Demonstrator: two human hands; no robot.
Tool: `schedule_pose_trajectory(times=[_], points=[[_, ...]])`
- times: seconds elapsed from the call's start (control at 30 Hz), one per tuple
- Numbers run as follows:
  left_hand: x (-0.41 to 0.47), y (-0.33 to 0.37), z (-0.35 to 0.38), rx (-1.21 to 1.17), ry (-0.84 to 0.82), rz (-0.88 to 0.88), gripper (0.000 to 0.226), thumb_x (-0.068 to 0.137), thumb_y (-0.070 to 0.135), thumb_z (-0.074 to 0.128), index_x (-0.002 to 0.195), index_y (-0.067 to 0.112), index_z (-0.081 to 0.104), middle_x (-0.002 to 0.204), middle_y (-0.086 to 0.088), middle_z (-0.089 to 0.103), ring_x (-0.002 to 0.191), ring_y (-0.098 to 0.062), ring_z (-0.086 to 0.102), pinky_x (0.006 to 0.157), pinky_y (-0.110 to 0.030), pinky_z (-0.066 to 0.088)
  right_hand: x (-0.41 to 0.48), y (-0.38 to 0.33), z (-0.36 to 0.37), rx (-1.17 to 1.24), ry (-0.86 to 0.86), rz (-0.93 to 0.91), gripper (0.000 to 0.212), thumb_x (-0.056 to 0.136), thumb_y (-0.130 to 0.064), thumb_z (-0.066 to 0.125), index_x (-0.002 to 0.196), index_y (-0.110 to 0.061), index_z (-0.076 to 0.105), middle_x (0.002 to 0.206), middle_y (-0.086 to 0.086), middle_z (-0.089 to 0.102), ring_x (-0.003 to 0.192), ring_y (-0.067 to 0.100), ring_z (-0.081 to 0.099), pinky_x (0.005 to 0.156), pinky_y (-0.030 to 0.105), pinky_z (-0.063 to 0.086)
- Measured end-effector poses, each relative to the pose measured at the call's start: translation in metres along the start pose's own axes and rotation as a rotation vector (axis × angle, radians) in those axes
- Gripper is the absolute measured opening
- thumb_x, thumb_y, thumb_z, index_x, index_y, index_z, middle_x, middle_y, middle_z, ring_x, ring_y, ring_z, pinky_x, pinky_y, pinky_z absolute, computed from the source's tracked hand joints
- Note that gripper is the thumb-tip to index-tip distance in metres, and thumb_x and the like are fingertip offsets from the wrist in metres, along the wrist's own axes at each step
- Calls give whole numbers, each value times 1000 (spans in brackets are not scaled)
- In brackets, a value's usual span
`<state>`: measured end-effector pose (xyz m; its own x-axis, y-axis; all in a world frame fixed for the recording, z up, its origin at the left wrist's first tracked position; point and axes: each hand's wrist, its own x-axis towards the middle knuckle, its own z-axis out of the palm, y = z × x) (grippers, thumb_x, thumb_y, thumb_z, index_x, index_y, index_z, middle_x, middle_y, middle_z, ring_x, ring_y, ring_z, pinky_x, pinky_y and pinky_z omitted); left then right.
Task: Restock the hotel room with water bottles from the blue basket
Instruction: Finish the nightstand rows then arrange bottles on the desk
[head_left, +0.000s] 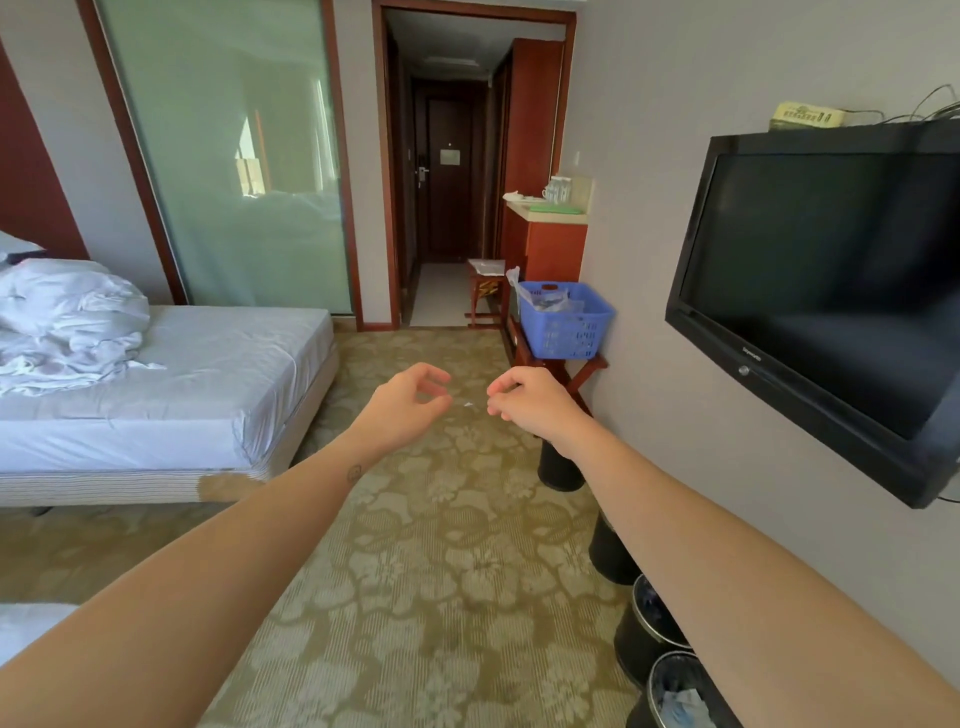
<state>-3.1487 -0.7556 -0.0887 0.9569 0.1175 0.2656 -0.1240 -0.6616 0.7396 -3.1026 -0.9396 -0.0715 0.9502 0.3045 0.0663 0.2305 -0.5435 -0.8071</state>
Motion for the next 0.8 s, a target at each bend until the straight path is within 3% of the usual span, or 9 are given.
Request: schedule_pose_trajectory(times=[0.17, 0.47, 0.63, 0.8], points=[[41, -7, 15, 0, 26, -28, 27, 94, 27, 60, 120, 28, 58, 107, 13, 61, 99, -9, 61, 71, -18, 46, 42, 14, -8, -28, -12, -11, 9, 88, -20, 62, 96, -24, 65, 103, 0, 69, 92, 15, 65, 89, 39, 55], [83, -32, 39, -13, 65, -97, 28, 95, 27, 59, 123, 27, 56, 109, 10, 60, 95, -8, 58, 65, -14, 42, 99, 39, -11, -43, -55, -5, 9, 88, -20, 62, 95, -25, 65, 99, -1, 69, 92, 15, 66, 82, 32, 54], [107, -51, 32, -14, 93, -107, 26, 94, 26, 60, 119, 29, 55, 108, 12, 60, 85, -2, 59, 57, -17, 42, 124, 37, 5, -31, -84, -12, 8, 90, -19, 59, 93, -24, 64, 105, 1, 69, 99, 18, 64, 89, 36, 54], [139, -76, 15, -15, 104, -111, 27, 94, 27, 60, 120, 30, 53, 106, 15, 60, 83, 0, 59, 59, -14, 41, 162, 24, 26, -23, -83, -12, 8, 89, -19, 61, 93, -26, 64, 100, 0, 70, 96, 16, 65, 87, 33, 52]])
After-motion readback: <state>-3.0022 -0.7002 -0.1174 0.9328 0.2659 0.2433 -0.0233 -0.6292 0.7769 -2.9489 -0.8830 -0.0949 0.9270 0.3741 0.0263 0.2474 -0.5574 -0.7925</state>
